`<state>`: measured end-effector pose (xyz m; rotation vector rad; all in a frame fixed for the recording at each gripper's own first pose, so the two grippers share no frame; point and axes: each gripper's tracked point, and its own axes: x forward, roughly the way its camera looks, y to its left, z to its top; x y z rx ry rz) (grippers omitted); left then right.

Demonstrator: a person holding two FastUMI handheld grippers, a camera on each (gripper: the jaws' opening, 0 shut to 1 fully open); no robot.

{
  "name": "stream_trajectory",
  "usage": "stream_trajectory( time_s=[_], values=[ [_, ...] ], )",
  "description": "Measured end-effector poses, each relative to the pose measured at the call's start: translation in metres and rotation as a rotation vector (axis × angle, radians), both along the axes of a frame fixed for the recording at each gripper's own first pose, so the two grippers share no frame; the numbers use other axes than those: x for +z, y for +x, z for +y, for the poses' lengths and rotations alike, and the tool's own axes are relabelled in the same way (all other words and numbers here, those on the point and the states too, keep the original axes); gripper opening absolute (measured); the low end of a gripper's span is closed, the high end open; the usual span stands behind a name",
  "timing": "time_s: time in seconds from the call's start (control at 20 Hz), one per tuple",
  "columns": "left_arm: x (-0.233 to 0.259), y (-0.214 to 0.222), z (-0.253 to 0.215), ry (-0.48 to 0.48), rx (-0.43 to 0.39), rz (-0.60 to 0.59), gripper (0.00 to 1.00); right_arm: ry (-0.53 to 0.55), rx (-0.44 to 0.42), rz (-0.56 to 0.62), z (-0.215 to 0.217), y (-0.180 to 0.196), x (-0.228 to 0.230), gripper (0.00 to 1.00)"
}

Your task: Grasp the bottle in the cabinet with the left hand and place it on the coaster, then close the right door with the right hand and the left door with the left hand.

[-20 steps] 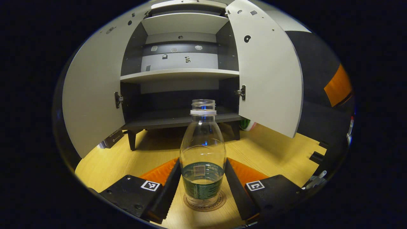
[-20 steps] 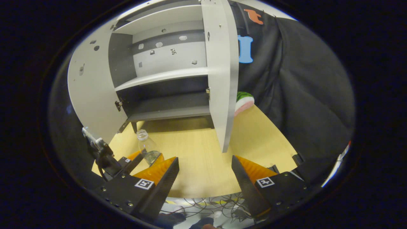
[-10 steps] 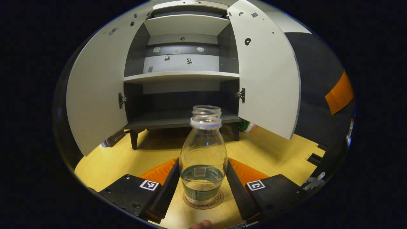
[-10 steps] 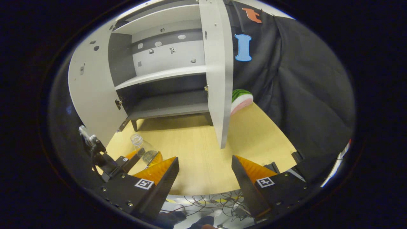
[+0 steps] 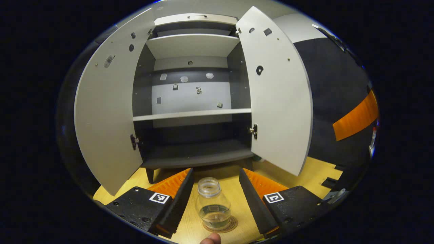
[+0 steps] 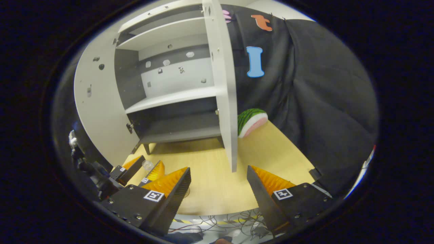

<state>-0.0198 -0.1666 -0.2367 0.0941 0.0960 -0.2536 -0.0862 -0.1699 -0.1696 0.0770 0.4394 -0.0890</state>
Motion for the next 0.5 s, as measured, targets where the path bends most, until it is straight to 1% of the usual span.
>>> stream_trajectory(
  time_s=[0.1,0.2,0.4,0.45,0.5],
  values=[
    [0.033,0.003,-0.003,-0.012,-0.008,-0.042,0.86,-0.006,-0.007,-0.055,-0.013,0.006,0.026,1.0],
    [0.062,0.006,-0.004,-0.037,-0.012,-0.059,0.86,-0.016,-0.014,-0.113,-0.029,0.014,0.054,1.0],
    [0.111,0.011,0.018,-0.08,0.04,-0.079,0.86,-0.026,-0.022,-0.226,-0.063,0.039,0.111,1.0],
    [0.117,0.011,0.024,-0.088,0.053,-0.077,0.86,-0.029,-0.019,-0.249,-0.071,0.045,0.121,0.98],
    [0.123,0.011,0.03,-0.101,0.065,-0.071,0.86,-0.031,-0.015,-0.266,-0.078,0.052,0.132,1.0]
  ],
)
